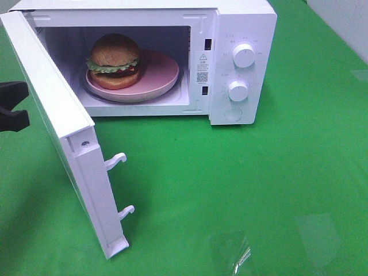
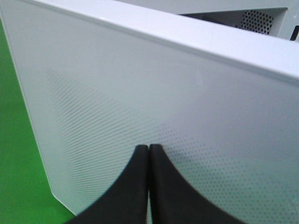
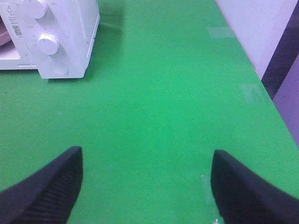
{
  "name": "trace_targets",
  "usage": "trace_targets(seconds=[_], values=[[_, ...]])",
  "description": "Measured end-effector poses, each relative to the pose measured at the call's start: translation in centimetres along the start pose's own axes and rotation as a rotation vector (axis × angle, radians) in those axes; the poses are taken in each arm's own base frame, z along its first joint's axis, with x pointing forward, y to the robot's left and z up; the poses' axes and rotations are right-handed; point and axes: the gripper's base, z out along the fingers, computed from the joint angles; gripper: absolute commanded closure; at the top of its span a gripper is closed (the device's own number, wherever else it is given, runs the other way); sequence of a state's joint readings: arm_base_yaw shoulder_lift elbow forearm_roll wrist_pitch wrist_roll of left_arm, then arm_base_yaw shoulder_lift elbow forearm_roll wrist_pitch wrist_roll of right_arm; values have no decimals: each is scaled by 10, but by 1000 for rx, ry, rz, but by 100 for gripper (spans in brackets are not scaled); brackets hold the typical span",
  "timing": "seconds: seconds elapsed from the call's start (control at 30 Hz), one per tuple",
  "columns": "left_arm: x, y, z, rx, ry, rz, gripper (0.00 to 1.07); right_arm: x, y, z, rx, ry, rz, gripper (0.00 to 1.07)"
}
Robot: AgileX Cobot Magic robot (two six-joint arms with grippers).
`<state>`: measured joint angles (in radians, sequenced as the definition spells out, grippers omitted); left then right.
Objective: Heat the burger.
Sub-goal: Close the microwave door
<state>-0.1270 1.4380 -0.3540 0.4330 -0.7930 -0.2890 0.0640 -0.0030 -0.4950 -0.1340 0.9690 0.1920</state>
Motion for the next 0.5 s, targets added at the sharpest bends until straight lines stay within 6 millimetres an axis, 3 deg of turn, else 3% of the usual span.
trace_targets(seconds=[0.5], values=[[-1,-25,50,93,19,-15,107,0,0,0,0,0,0,34]])
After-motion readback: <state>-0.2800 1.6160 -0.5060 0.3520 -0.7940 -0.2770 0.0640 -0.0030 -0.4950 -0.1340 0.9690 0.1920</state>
